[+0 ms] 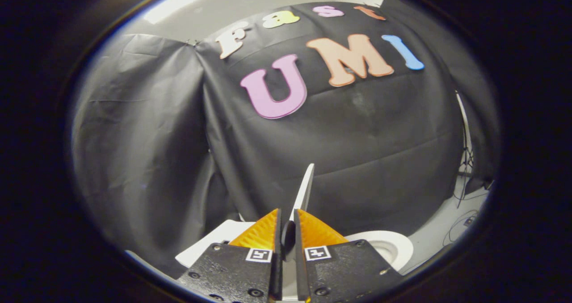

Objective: Open the toilet lid.

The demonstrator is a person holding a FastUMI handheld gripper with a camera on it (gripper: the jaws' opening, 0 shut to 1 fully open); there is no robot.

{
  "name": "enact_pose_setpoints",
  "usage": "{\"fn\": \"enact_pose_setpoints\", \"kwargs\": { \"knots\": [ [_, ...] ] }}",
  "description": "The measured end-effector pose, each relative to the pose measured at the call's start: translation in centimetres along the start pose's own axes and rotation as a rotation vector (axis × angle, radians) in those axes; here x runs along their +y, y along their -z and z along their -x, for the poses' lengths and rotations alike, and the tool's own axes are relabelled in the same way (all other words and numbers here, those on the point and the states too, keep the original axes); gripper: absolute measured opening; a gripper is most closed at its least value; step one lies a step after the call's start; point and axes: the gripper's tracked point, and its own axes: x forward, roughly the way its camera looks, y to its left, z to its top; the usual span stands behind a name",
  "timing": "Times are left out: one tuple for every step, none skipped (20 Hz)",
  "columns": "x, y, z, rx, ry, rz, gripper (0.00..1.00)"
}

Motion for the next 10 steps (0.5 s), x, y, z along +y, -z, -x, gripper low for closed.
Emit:
{"fn": "enact_pose_setpoints", "kwargs": {
  "knots": [
    [1.0, -0.1, -0.2, -0.001, -0.017, 0.014, 0.12],
    [2.2, 0.0, -0.2, -0.008, -0.04, 0.027, 0.12],
    [3.5, 0.2, -0.4, -0.009, -0.065, 0.048, 0.12],
    [4.6, 0.1, -0.7, -0.012, -0.087, 0.07, 0.12],
    [5.6, 0.1, -0.9, -0.004, -0.101, 0.089, 0.12],
    [6.5, 0.3, -1.1, 0.0, -0.114, 0.109, 0.12],
    [7.3, 0.3, -1.3, 0.006, -0.127, 0.125, 0.12],
    [8.3, 0.5, -1.5, 0.013, -0.138, 0.143, 0.12],
    [9.2, 0.6, -1.7, 0.017, -0.149, 0.159, 0.12],
    [10.2, 0.7, -2.0, 0.025, -0.157, 0.177, 0.12]
  ]
}}
